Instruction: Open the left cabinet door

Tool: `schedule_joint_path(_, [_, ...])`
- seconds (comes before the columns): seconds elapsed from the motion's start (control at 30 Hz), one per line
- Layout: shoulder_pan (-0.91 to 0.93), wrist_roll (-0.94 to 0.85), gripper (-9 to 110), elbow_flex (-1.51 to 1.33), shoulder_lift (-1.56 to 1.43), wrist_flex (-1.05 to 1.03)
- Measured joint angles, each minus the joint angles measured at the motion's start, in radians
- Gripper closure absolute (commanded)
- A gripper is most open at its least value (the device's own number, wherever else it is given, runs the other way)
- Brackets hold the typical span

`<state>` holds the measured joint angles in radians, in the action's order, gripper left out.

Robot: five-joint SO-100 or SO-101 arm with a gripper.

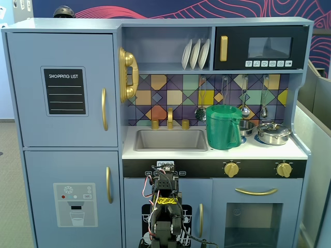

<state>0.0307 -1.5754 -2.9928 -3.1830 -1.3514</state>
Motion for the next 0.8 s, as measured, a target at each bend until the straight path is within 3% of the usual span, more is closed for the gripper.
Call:
schedule_joint_path(0.2, [-0.009,0.101,101,0.003,-0.002,0.003])
schedule_joint_path(0.8, [-0.009,0.121,99,0.005,-0.002,0.003])
